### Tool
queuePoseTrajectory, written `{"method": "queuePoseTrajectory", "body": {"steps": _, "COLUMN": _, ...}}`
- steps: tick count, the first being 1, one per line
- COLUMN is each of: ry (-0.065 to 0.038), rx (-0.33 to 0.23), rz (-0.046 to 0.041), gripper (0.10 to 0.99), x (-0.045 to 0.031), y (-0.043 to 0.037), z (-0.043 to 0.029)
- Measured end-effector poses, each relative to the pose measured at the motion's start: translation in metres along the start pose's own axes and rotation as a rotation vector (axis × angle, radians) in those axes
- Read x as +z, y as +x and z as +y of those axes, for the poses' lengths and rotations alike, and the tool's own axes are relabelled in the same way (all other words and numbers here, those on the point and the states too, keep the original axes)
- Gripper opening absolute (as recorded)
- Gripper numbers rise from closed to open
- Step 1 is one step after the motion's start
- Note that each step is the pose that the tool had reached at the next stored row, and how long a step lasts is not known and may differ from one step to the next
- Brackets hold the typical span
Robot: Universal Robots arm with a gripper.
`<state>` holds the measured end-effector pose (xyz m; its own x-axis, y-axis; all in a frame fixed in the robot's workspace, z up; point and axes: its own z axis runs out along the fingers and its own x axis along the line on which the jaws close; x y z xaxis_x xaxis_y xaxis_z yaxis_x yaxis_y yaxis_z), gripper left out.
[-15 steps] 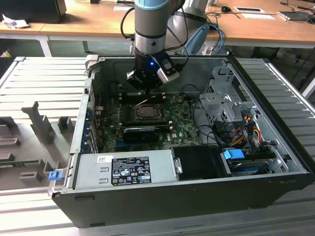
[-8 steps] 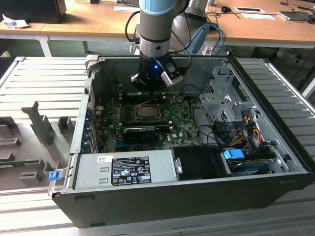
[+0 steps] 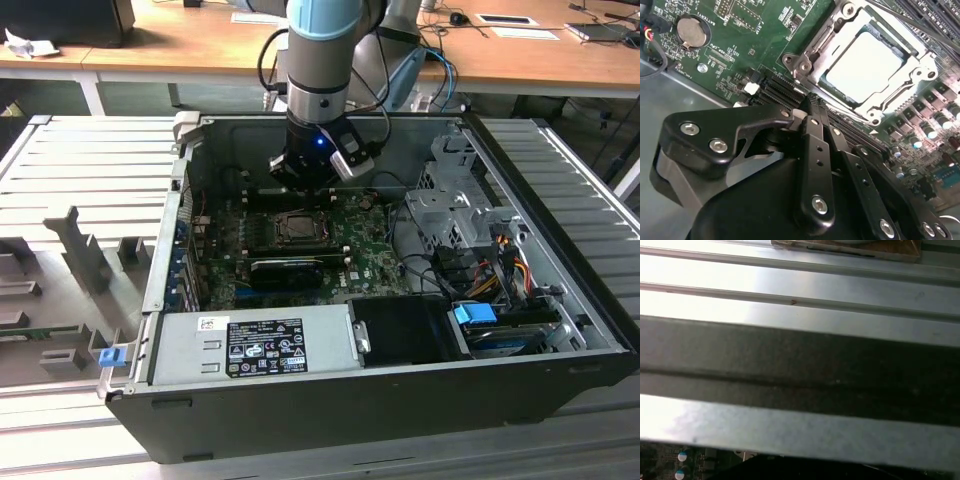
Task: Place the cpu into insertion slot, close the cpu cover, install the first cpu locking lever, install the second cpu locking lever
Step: 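Install the first cpu locking lever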
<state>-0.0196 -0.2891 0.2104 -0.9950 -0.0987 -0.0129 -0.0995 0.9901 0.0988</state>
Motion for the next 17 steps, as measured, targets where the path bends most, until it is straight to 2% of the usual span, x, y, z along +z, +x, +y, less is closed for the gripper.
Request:
{"method": "queuePoseTrajectory", "body": {"steps": 12, "ry": 0.002, "rx": 0.000, "rz": 0.0003, "gripper": 0.106, "x": 0.0056, "y": -0.0013, "z": -0.0013}}
{"method": "queuePoseTrajectory", "body": {"steps": 14, "ry": 0.008, "rx": 0.000, "rz": 0.0007, "gripper": 0.106, "x": 0.0063, "y": -0.0015, "z": -0.0013}}
{"method": "queuePoseTrajectory", "body": {"steps": 17, "ry": 0.009, "rx": 0.000, "rz": 0.0007, "gripper": 0.106, "x": 0.0079, "y": -0.0015, "z": -0.0017}}
